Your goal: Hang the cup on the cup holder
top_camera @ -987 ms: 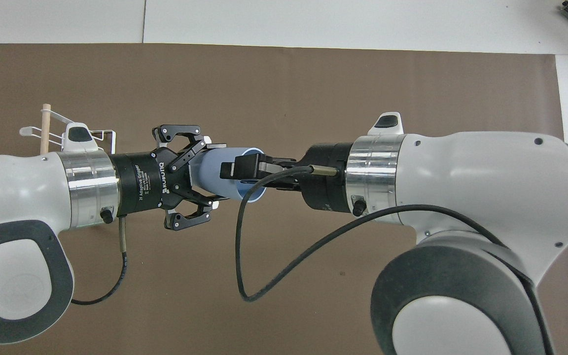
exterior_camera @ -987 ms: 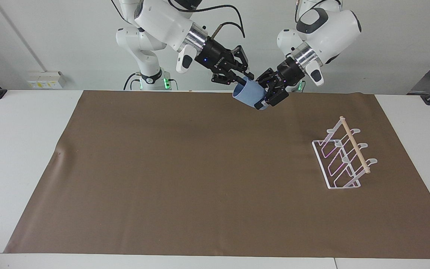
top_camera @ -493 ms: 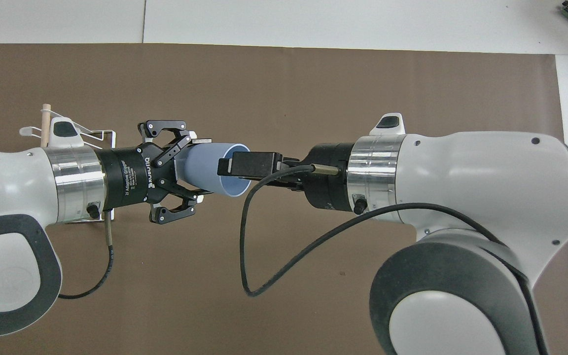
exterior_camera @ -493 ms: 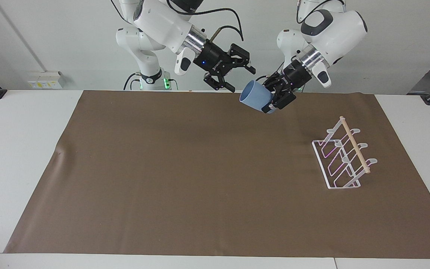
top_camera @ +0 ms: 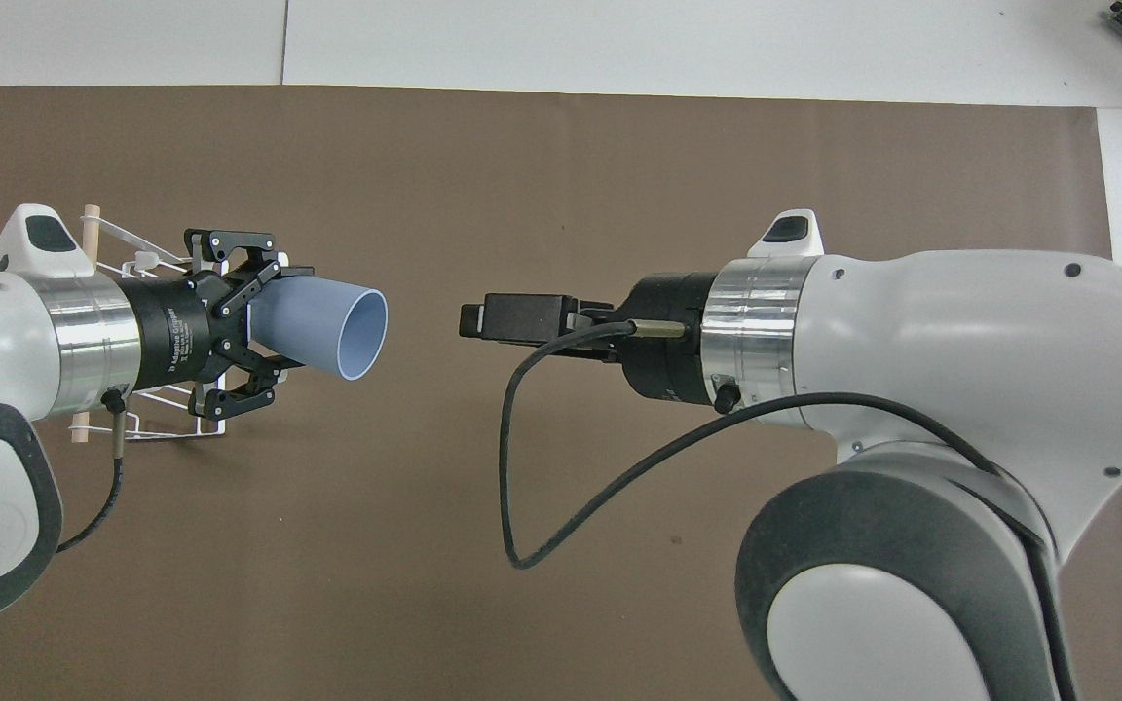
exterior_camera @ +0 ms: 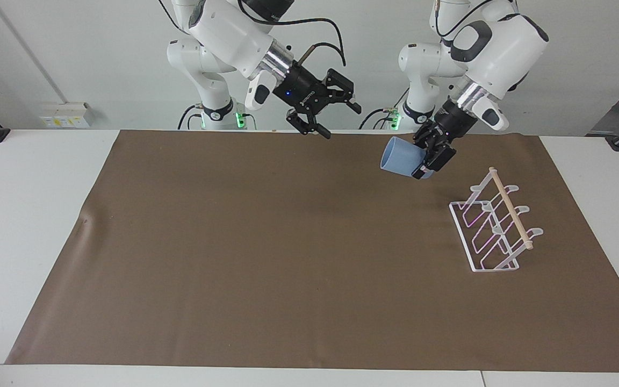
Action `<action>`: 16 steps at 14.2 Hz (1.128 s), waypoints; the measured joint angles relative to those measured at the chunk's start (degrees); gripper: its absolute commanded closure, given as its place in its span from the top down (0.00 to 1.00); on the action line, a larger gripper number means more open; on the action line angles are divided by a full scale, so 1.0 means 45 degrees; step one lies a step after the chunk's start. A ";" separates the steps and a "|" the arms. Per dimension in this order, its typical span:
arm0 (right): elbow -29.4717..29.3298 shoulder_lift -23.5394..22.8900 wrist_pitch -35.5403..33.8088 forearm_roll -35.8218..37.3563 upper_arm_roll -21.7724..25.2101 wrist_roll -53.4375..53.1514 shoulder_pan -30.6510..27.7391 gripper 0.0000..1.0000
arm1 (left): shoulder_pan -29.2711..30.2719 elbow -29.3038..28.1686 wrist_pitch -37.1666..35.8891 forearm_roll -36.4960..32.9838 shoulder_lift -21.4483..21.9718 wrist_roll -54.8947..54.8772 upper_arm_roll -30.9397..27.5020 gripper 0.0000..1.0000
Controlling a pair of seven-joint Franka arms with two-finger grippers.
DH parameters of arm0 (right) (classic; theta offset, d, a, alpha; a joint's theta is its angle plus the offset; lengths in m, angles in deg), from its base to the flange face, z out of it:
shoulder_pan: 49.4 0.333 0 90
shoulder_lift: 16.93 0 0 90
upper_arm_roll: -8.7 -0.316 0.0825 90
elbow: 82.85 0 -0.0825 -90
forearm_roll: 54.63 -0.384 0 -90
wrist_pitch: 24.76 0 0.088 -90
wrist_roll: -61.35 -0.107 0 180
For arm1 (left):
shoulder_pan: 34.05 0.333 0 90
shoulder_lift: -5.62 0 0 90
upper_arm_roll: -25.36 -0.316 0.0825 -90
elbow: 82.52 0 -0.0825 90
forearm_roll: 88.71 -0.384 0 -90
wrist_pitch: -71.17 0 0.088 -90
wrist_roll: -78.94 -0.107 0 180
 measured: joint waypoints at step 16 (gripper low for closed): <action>-0.1745 -0.0476 -0.3349 0.5223 0.1684 0.3357 -0.0119 1.00 | -0.0639 0.2823 -0.1674 -1.0810 -0.1157 -0.2824 0.0029 0.00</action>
